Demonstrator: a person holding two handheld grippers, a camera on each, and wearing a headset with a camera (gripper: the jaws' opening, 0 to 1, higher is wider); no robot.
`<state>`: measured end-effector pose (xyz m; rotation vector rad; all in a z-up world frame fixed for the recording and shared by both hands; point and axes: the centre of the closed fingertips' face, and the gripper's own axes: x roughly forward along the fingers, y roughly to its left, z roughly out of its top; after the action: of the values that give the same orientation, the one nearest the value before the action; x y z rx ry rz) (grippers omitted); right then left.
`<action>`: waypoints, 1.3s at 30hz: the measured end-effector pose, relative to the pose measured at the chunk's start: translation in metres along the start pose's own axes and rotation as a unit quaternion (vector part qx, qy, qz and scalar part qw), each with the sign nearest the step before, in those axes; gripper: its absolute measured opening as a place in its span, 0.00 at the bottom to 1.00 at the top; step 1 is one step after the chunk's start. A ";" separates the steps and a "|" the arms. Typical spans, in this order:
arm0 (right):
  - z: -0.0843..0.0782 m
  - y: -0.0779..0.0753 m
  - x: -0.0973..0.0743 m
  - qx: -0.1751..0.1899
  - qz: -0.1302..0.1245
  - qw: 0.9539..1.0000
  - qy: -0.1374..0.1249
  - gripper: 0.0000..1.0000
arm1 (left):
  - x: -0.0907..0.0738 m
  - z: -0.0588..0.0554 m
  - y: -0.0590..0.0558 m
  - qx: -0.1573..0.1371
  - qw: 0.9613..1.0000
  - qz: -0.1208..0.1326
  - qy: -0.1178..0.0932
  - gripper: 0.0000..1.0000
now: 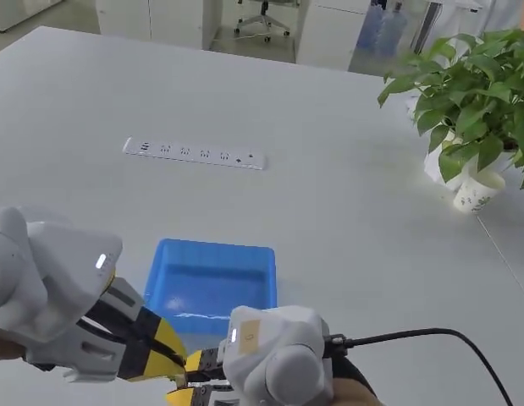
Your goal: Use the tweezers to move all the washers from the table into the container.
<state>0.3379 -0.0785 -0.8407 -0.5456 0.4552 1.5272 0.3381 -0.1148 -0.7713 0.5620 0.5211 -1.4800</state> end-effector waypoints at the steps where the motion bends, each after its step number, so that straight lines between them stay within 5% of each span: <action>1: 0.001 0.000 0.000 -0.001 0.000 1.000 0.000 0.10 | -0.001 0.001 0.000 0.000 1.000 0.000 0.000 0.05; 17: 0.020 -0.015 -0.009 -0.012 -0.009 1.000 -0.011 0.10 | -0.016 0.014 0.013 0.008 1.000 -0.004 -0.003 0.04; 39: 0.041 -0.055 -0.021 -0.024 -0.037 0.999 -0.024 0.10 | -0.034 0.032 0.047 0.029 1.000 0.008 -0.004 0.04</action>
<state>0.3901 -0.0694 -0.7923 -0.5563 0.3576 1.4800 0.3839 -0.1082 -0.7237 0.6052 0.4675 -1.4861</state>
